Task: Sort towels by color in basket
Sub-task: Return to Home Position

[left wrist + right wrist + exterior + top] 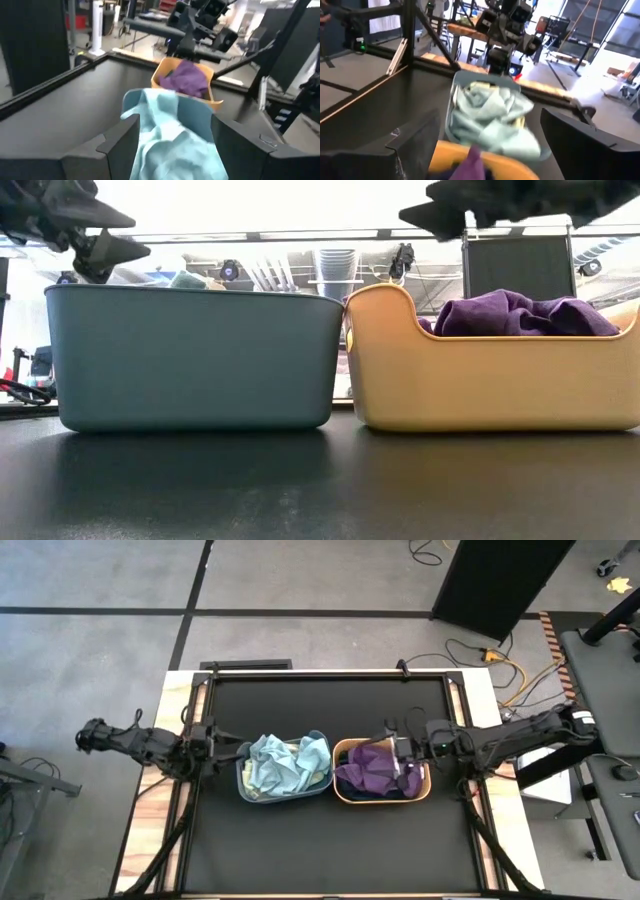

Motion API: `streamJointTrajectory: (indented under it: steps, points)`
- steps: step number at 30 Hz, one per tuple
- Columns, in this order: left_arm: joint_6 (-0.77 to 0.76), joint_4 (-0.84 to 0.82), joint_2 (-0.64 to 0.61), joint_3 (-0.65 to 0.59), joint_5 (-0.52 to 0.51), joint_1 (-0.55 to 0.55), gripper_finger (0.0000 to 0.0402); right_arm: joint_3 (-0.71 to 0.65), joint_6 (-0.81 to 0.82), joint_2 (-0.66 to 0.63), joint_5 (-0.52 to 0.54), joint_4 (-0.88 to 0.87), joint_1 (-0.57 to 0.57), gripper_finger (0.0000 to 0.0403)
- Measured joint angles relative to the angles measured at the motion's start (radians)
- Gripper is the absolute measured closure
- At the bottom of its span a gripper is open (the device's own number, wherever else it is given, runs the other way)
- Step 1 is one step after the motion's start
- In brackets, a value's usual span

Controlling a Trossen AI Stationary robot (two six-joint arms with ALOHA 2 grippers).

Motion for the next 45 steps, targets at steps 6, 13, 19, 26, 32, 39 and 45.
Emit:
streamJointTrajectory:
  steps: [6,13,19,26,32,39,45]
  points:
    - [0.005,-0.017,-0.049,-0.027,0.000,0.008,0.0171,-0.204,0.080,-0.129,-0.002,0.125,0.000,0.0060]
    - [0.087,0.184,-0.124,-0.128,0.027,0.007,0.0171,-0.431,0.218,-0.263,0.001,0.361,0.000,0.0067]
    - [0.098,0.201,-0.161,-0.193,0.099,0.007,0.0171,-0.542,0.303,-0.341,0.005,0.443,0.000,0.0075]
    - [0.105,0.302,-0.161,-0.264,0.311,0.008,0.0171,-0.543,0.309,-0.361,0.001,0.422,0.000,0.0077]
    - [0.130,0.363,-0.160,-0.319,0.407,0.007,0.0171,-0.543,0.336,-0.359,-0.002,0.423,0.000,0.0064]
    - [0.186,0.398,-0.159,-0.320,0.363,0.007,0.0171,-0.544,0.407,-0.359,-0.034,0.433,0.003,0.0054]
    - [0.222,0.366,-0.139,-0.320,0.355,0.007,0.0171,-0.544,0.340,-0.357,-0.033,0.418,0.002,0.0053]
